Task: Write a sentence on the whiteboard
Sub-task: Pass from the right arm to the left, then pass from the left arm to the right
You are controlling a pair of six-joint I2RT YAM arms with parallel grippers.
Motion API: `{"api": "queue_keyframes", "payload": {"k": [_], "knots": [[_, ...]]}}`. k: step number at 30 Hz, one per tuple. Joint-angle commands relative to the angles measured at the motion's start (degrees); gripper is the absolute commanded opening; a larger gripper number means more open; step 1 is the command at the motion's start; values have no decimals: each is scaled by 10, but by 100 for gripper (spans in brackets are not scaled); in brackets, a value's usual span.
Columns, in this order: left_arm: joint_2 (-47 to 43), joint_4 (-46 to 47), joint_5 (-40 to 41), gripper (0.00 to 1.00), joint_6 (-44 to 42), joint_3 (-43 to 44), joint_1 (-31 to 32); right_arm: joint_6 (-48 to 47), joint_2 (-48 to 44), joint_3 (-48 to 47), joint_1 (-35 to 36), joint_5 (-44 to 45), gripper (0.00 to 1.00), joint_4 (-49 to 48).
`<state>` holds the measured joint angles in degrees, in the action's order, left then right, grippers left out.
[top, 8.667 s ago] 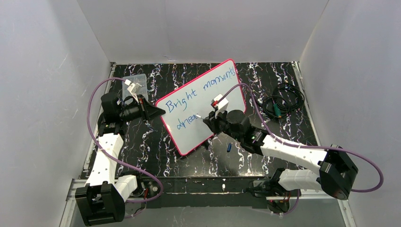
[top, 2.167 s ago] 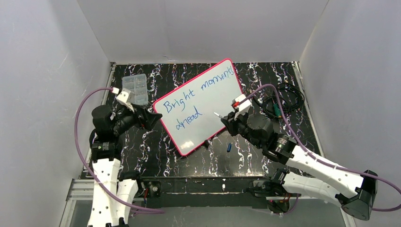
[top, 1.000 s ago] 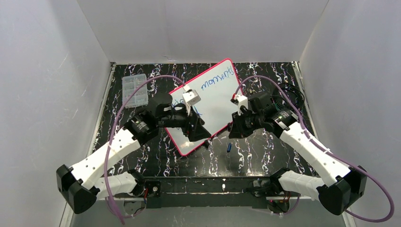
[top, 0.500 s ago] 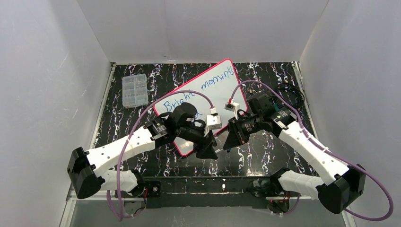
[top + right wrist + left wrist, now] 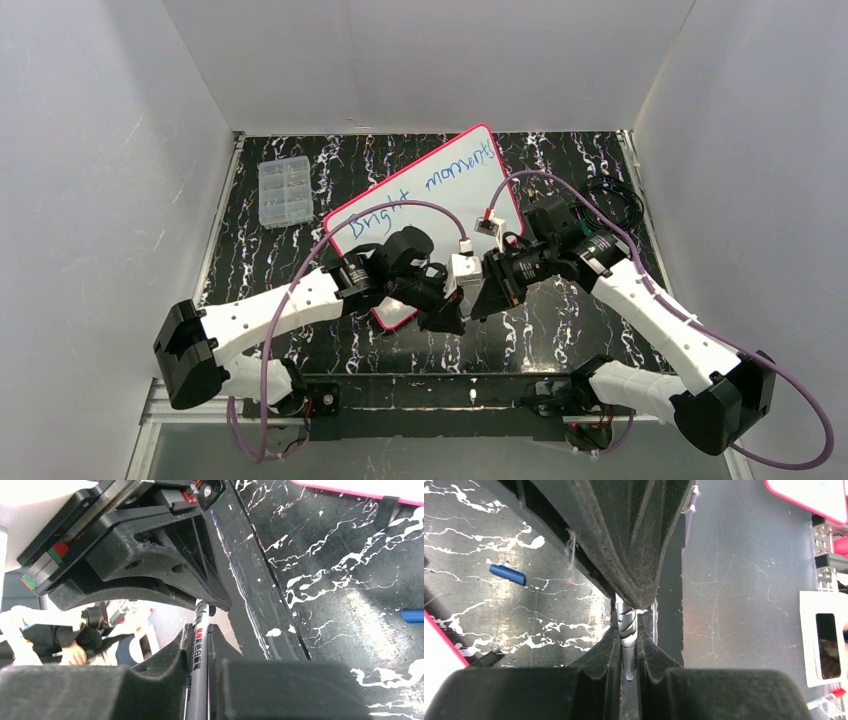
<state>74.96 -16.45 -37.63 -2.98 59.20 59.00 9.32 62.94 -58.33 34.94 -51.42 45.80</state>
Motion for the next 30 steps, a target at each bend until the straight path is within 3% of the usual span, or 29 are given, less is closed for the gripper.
{"api": "queue_keyframes", "payload": {"k": [1, 4, 8, 11, 14, 19, 25, 30], "knots": [[-45, 41, 40, 0, 46, -37, 11, 69, -43, 9, -2, 26, 25, -86], [-67, 96, 80, 0, 108, -82, 11, 120, -72, 48, -2, 42, 48, -149], [-78, 177, 114, 0, 198, -120, 11, 212, -121, 124, -3, 62, 70, -245], [-81, 218, 129, 0, 253, -136, 11, 323, -184, 194, -3, 98, 73, -370], [-84, 247, 137, 0, 288, -143, 11, 390, -238, 249, -3, 142, 72, -465], [-85, 263, 129, 0, 316, -149, 11, 443, -292, 300, -3, 206, 60, -521], [-89, 264, 125, 0, 319, -154, 11, 500, -318, 344, -3, 219, 51, -595], [-88, 265, 117, 0, 322, -155, 11, 507, -317, 351, -2, 235, 41, -600]]}}
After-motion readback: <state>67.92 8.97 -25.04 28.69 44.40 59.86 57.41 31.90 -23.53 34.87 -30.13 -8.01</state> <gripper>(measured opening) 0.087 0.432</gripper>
